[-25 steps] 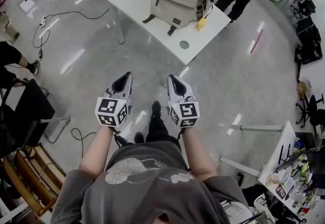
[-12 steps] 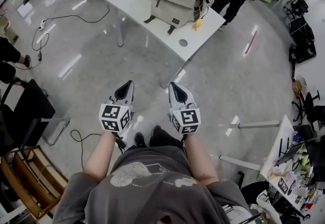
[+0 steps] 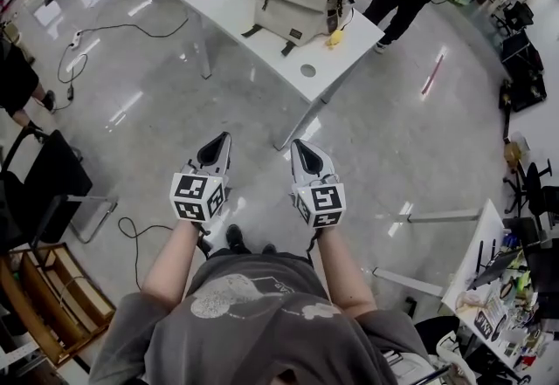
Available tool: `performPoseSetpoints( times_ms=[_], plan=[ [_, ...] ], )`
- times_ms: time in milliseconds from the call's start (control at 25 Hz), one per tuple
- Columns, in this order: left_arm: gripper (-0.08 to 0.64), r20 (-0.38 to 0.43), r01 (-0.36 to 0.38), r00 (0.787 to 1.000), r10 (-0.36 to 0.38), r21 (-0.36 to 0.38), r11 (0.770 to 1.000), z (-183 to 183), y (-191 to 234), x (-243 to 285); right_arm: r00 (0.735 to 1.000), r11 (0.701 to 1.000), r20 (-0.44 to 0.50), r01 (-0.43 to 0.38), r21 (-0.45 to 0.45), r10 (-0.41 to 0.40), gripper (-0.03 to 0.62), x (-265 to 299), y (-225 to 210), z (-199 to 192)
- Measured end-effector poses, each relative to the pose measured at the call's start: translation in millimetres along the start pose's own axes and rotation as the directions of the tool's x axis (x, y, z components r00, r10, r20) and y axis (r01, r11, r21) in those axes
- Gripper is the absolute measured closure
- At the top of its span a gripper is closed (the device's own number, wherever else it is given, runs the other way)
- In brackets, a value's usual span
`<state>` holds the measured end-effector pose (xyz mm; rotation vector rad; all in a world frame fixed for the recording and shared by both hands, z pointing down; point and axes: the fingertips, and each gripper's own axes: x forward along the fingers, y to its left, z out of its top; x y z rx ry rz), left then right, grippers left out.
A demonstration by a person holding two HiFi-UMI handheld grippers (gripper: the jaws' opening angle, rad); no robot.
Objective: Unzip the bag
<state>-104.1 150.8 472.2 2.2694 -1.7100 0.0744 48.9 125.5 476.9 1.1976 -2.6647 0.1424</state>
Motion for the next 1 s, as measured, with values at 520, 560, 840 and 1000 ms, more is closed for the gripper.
performPoseSetpoints(
  times_ms=[520,560,840,1000],
  plan=[
    [0.554,0.001,-0.017,1.000,0.017,0.019,1.000,1.1,-46.7,-14.0,1.000,1.000,-0.006,-0.028,-0.001,0.028,0.594,-40.6,-13.8,-5.0],
    [0.554,0.002,-0.019,1.000,0.019,0.019,1.000,1.0,-47.3,-14.4,1.000,1.000,-0.006,-0.029,-0.001,0.029,0.594,-41.3,-14.4,-6.0],
    [0.554,0.010,-0.046,0.999,0.046,0.016,0.999,-1.5,-50.6,-25.6,0.999,0.999,-0.003,-0.045,0.001,0.045,0.594,-49.4,-11.5,-10.8],
    [0.554,0.019,-0.054,0.998,0.053,0.009,0.999,1.8,-49.6,-31.1,0.999,0.999,0.000,-0.053,-0.004,0.053,0.594,-51.4,-7.7,-7.5]
  ],
)
